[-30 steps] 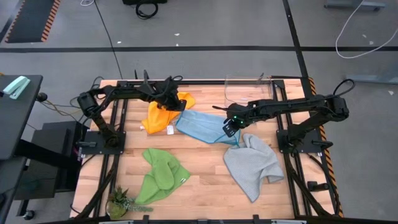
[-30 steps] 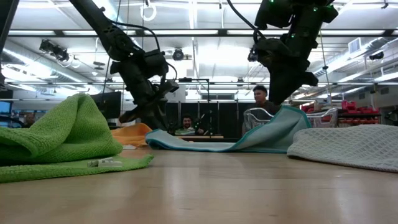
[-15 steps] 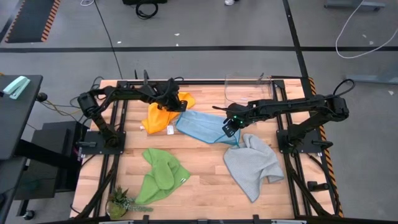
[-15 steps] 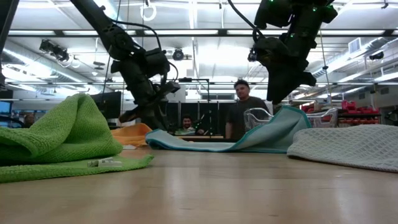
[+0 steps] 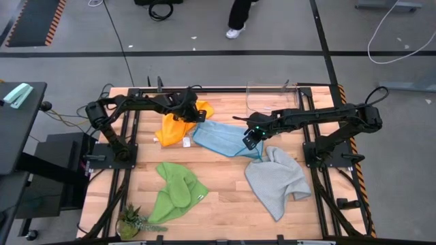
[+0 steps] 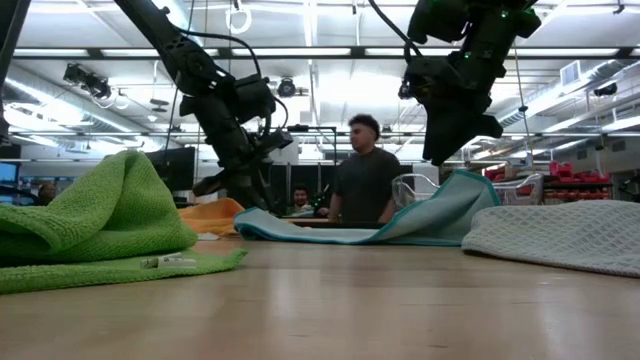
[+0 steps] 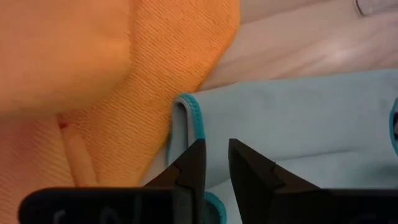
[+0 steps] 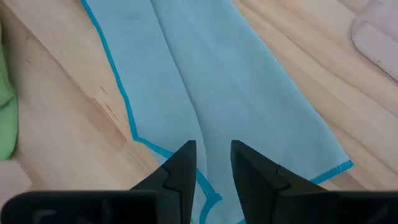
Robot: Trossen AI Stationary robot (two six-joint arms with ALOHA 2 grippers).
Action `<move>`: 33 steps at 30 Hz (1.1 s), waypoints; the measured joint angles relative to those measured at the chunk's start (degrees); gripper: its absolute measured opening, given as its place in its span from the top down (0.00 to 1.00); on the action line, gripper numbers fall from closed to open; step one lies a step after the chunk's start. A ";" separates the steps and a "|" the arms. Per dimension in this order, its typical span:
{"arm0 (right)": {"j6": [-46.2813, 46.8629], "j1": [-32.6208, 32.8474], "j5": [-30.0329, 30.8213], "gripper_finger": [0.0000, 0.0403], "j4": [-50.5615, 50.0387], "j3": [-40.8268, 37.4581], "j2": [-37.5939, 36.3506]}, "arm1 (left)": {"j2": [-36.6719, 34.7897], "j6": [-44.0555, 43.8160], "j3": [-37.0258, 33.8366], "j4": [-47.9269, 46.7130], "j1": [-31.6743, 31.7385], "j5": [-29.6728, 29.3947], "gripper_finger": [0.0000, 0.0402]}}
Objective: Fold microfiber towels
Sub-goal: Fold the blue microfiber cloth
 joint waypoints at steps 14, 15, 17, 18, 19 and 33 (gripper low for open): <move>-2.26 0.00 -0.01 0.73 0.67 0.00 0.02 | 1.81 -1.44 -0.07 0.57 -0.29 -1.33 0.83; -2.46 0.00 -0.01 0.73 0.73 0.00 0.02 | 1.81 -1.45 -0.07 0.58 -0.24 -1.50 0.83; -2.73 0.00 -0.02 0.73 1.10 0.00 0.02 | 1.83 -1.53 -0.07 0.66 -0.45 -1.54 0.83; -2.96 0.00 -0.01 0.73 1.19 0.00 0.02 | 2.12 -1.90 -0.07 0.95 -0.60 -1.56 0.83; -3.15 0.00 0.00 0.73 1.48 0.00 0.02 | 2.45 -2.32 -0.05 1.21 -0.69 -1.34 0.83; -4.01 0.00 -0.89 0.73 2.36 0.00 0.02 | 5.57 -3.11 0.00 6.26 -1.94 0.26 0.87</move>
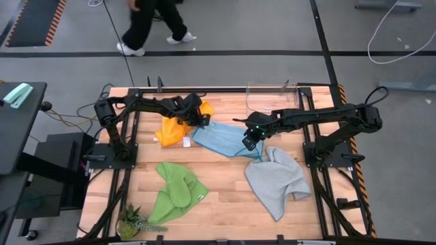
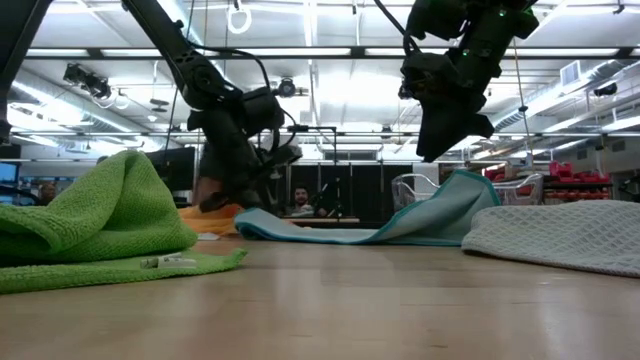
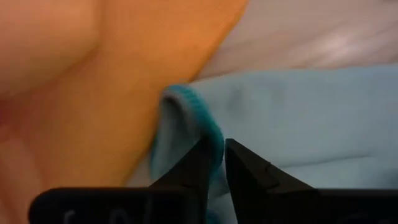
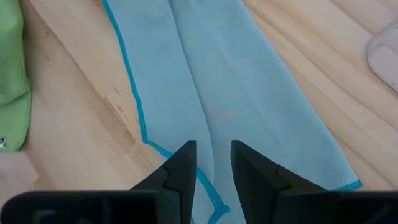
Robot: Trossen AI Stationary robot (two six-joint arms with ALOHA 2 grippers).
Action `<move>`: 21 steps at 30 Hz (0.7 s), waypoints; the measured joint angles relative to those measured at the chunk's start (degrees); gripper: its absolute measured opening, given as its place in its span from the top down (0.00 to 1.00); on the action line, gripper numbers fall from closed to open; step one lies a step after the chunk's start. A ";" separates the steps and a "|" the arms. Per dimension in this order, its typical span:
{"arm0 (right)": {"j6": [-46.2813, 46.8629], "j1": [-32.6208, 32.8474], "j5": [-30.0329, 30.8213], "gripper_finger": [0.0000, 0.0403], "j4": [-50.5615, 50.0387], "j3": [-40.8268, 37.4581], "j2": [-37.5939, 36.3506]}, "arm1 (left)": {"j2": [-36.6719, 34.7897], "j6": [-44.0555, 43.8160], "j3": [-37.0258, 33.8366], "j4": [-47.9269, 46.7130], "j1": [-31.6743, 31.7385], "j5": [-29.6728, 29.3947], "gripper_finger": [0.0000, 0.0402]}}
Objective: Fold microfiber towels
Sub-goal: Fold the blue microfiber cloth
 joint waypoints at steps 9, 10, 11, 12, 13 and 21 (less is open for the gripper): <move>-0.02 0.37 0.00 0.74 0.00 0.00 0.00 | 0.00 3.55 3.36 2.30 -0.75 0.23 0.98; -0.01 0.39 -0.01 0.74 -0.03 0.00 0.00 | 0.00 3.99 4.24 1.70 -0.75 0.35 0.98; 0.03 0.42 -0.01 0.74 -0.11 0.00 0.00 | 0.00 4.58 5.23 1.21 -0.75 0.45 0.98; 0.17 0.59 -0.01 0.74 -0.46 0.00 0.00 | 0.00 5.22 6.18 1.22 -0.78 0.45 0.98; 0.40 0.72 0.03 0.74 -1.04 0.00 0.00 | 0.00 5.89 7.06 1.22 -0.94 0.43 0.98; 7.39 0.73 6.17 0.74 -12.99 -0.03 -0.31 | -0.02 12.22 14.59 -7.26 -0.92 0.23 0.99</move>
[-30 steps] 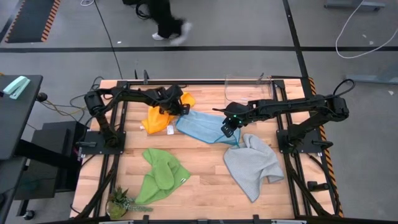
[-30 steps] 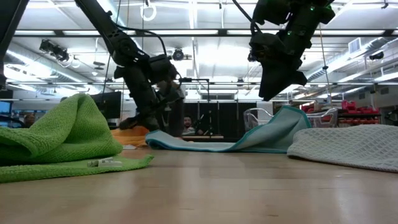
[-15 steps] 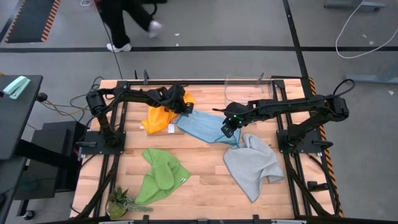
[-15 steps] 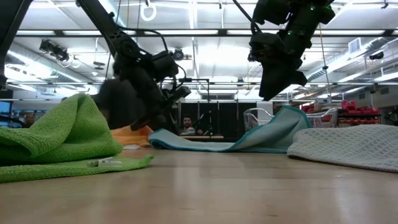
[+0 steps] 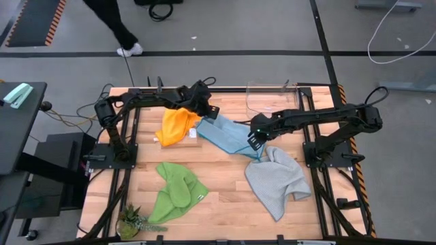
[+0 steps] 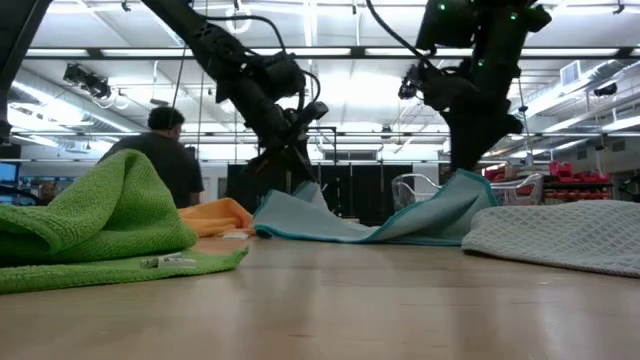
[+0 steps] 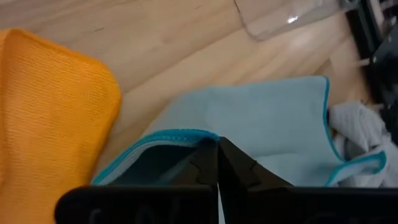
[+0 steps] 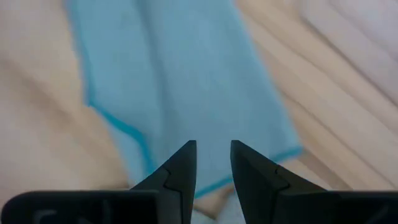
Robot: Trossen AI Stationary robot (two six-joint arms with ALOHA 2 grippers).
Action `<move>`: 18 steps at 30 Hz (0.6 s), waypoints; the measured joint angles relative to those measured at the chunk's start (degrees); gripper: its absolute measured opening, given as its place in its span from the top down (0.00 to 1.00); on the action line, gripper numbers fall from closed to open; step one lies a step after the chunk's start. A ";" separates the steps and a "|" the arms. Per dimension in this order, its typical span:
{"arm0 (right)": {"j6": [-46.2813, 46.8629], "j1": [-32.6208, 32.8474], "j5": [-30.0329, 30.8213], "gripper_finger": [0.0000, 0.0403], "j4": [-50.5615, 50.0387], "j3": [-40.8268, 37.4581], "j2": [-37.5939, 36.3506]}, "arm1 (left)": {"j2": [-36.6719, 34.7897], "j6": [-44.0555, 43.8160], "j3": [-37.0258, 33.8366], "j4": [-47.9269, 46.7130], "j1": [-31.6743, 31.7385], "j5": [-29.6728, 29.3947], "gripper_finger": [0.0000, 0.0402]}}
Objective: Fold microfiber towels
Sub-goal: Fold the blue microfiber cloth
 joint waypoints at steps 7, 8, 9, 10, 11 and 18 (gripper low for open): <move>14.35 2.82 0.09 0.74 5.00 -8.09 -4.31 | -0.02 2.19 0.50 -0.76 0.38 -0.28 0.99; 17.02 2.93 0.03 0.74 6.69 -10.12 -5.35 | -0.02 2.52 0.30 -0.69 0.39 -0.28 0.99; 19.56 3.00 -0.01 0.74 8.55 -12.21 -6.44 | 0.00 3.36 0.23 -0.92 0.46 -0.37 0.99; 21.90 3.00 0.01 0.74 10.44 -14.15 -7.53 | 0.00 4.02 0.21 -1.01 0.58 -0.42 0.99; 24.01 2.94 0.13 0.74 12.22 -15.90 -8.60 | 0.00 4.72 0.21 -1.00 0.71 -0.41 0.99; 31.81 1.77 5.54 0.74 19.44 -22.03 -12.91 | -0.02 6.94 0.21 -1.19 1.77 -0.46 1.00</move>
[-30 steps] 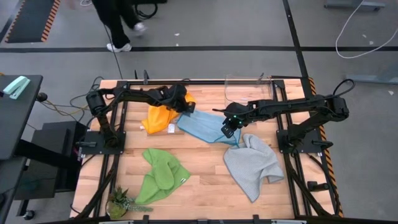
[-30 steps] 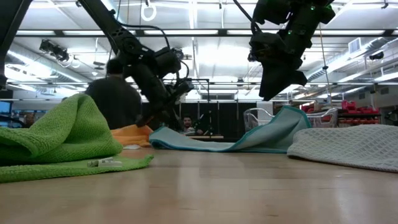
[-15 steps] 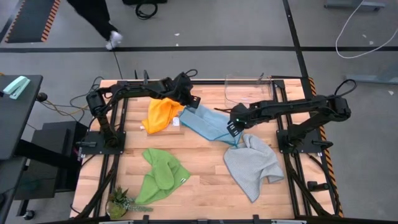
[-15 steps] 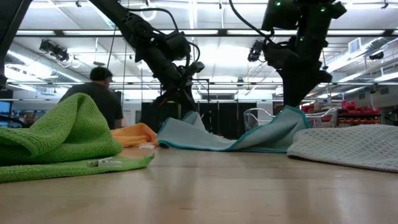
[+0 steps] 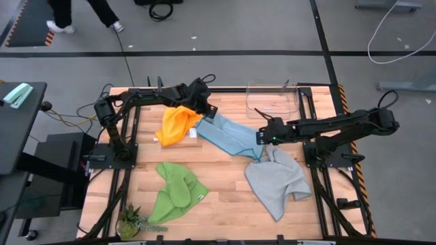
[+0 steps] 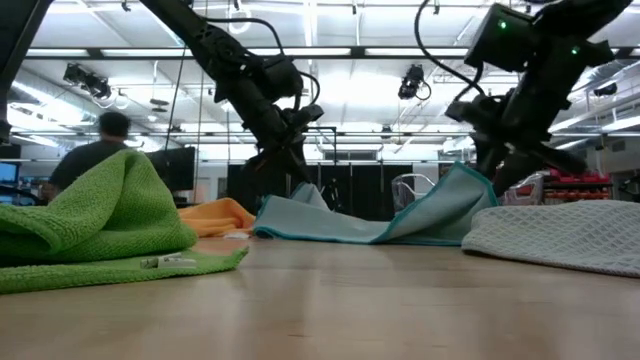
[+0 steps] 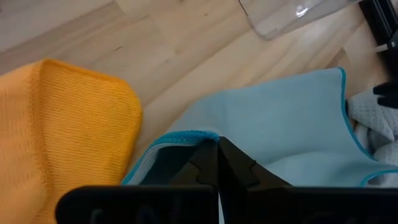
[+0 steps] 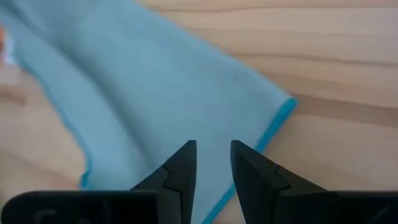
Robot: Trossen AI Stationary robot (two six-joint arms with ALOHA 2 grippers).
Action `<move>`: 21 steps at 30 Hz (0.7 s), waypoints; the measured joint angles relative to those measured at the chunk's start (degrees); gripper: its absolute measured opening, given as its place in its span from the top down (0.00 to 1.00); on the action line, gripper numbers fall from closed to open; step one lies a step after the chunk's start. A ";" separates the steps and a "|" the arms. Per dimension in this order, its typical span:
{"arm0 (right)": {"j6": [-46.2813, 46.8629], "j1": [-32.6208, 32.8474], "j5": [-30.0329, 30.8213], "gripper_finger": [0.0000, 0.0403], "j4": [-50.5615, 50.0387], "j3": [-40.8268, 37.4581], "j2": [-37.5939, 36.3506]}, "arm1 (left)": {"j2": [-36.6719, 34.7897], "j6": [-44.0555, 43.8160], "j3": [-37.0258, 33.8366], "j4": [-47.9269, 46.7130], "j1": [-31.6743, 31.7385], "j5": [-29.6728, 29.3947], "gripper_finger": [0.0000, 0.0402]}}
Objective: Fold microfiber towels
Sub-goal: Fold the blue microfiber cloth
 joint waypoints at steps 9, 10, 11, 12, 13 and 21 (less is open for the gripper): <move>4.55 -2.38 1.82 0.69 0.14 -2.47 -0.04 | 0.01 1.06 0.00 -0.13 0.22 0.66 1.00; 4.81 -2.47 1.81 0.68 0.13 -2.79 -0.04 | 0.00 1.09 0.00 -0.13 0.22 0.66 1.00; 5.10 -2.60 1.65 0.68 0.09 -3.09 -0.03 | 0.00 1.11 0.00 -0.13 0.22 0.66 1.00; 5.61 -2.65 1.41 0.67 0.03 -3.29 -0.02 | 0.00 1.09 0.00 -0.13 0.22 0.66 1.00; 5.93 -2.65 1.26 0.66 0.04 -3.44 -0.02 | 0.00 1.11 0.00 -0.11 0.22 0.66 1.00; 5.99 -2.67 0.52 0.64 0.13 -3.56 0.09 | 0.00 1.70 0.00 -0.09 0.24 0.70 1.00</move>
